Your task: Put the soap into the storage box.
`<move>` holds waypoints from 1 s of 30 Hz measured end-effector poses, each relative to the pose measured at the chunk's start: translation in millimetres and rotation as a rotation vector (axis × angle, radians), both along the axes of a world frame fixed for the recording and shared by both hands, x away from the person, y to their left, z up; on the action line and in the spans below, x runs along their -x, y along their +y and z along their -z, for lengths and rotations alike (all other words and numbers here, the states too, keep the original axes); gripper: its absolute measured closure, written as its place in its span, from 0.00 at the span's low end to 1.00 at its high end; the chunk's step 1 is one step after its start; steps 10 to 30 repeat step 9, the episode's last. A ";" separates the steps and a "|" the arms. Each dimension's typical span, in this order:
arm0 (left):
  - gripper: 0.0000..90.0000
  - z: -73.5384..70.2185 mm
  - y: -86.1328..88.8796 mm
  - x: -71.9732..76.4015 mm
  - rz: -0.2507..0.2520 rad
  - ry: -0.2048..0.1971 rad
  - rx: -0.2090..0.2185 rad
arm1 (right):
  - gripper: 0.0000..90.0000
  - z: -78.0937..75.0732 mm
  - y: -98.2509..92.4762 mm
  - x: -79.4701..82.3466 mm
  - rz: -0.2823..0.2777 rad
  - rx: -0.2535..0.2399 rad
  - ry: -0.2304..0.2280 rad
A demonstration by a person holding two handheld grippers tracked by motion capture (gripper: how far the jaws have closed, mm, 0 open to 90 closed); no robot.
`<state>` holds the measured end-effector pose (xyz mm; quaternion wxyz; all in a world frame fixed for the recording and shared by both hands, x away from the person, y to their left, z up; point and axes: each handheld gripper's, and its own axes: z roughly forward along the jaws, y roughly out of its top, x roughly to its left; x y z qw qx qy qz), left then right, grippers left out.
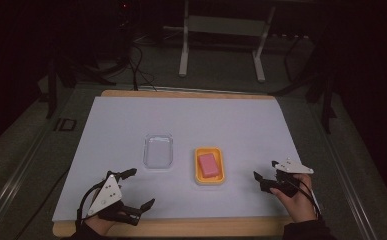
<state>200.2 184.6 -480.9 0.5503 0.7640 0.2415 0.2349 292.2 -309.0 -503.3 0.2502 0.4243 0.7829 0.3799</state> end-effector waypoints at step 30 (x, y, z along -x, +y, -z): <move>0.01 -0.2 -0.3 0.5 0.000 0.000 -0.003 | 0.22 3.3 -3.8 -1.6 0.006 -0.026 0.017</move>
